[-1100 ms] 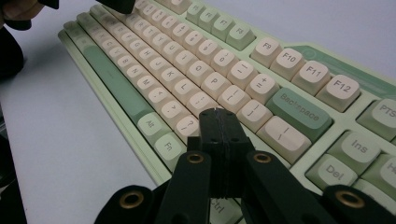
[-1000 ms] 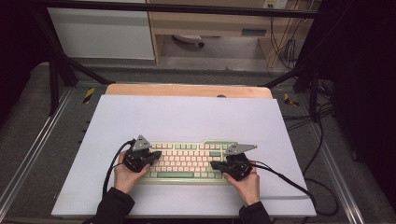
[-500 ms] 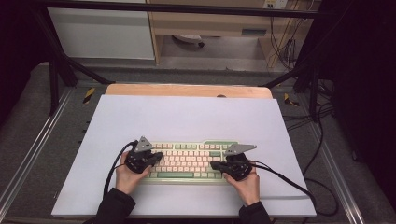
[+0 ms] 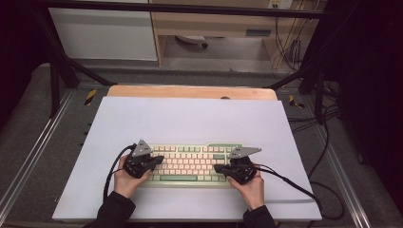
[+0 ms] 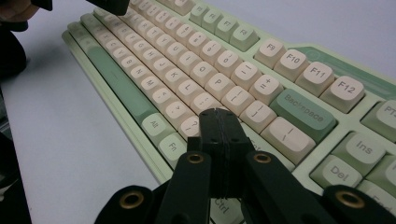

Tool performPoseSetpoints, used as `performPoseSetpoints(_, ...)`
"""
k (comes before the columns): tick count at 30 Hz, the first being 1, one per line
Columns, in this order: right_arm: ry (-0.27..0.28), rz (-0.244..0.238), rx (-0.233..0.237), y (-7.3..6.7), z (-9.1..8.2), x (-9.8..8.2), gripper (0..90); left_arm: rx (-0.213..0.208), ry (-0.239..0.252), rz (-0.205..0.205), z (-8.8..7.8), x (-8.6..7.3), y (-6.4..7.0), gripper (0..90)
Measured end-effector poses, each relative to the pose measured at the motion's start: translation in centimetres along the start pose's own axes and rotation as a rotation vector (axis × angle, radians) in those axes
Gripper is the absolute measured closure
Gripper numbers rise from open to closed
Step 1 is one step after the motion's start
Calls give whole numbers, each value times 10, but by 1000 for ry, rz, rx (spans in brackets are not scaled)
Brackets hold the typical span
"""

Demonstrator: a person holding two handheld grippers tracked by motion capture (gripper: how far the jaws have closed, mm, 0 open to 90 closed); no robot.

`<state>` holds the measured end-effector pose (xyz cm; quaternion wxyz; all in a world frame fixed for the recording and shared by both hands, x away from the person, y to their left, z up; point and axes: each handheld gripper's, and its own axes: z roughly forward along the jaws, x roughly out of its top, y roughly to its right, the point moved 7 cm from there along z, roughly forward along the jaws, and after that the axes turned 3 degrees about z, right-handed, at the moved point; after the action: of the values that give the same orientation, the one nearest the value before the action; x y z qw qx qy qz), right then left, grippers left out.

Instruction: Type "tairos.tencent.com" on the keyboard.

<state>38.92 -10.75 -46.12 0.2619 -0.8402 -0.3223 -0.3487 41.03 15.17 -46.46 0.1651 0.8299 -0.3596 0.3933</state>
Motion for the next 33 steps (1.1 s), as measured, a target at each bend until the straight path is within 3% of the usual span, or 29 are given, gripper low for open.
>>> performPoseSetpoints(33, -7, -37, 30, -20, 13, 10, 900, -5, 19, -33, -30, -24, -5, 900)
